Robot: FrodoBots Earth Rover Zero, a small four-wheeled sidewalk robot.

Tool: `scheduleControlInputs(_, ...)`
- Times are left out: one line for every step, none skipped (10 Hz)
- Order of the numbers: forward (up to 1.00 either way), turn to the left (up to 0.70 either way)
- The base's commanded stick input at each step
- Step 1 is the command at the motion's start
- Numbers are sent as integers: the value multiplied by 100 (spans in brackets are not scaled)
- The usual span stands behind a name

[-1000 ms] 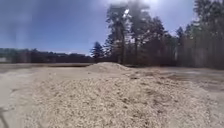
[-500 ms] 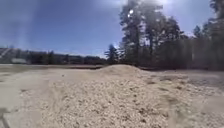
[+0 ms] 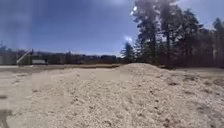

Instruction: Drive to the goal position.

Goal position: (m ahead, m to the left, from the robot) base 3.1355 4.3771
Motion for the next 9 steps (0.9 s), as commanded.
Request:
scheduleControlInputs(68, 34)
scheduleControlInputs(68, 34)
scheduleControlInputs(68, 34)
scheduleControlInputs(68, 34)
scheduleControlInputs(68, 34)
scheduleControlInputs(68, 34)
scheduleControlInputs(68, 34)
scheduleControlInputs(69, 11)
scheduleControlInputs(69, 0)
